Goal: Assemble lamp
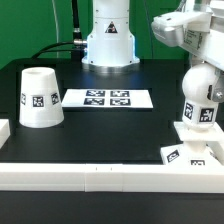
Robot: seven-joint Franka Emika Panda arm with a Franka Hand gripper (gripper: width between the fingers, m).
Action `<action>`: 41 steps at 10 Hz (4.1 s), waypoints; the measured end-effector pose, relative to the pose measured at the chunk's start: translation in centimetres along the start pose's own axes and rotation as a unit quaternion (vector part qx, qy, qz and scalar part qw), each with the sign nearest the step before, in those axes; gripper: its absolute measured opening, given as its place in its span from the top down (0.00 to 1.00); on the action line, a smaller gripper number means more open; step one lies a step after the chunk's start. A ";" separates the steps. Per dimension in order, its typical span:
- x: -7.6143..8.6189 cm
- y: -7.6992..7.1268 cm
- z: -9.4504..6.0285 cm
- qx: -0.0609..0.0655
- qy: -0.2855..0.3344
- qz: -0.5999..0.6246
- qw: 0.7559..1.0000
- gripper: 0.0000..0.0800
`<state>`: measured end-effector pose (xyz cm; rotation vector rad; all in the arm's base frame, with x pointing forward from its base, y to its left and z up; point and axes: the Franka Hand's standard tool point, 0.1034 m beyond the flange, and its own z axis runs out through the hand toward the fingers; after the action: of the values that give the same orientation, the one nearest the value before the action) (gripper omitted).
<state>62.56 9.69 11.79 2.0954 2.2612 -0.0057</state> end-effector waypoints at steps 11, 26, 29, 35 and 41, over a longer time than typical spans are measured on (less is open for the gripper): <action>-0.9 -0.7 0.1 0.036 0.002 0.344 0.938 0.28; -0.6 -0.8 0.2 0.053 0.000 0.794 0.606 0.28; -0.6 -0.9 0.3 0.054 -0.005 0.848 0.527 0.28; -0.3 -0.5 0.2 0.067 0.003 0.953 0.294 0.28; 0.5 -0.1 0.1 0.089 0.008 0.993 0.080 0.28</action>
Offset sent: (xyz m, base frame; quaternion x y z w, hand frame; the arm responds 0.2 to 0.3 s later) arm -0.0043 -0.0103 0.0001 0.0735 0.0034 0.0927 0.9930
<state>62.47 10.17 11.67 2.5685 -2.0138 -0.1013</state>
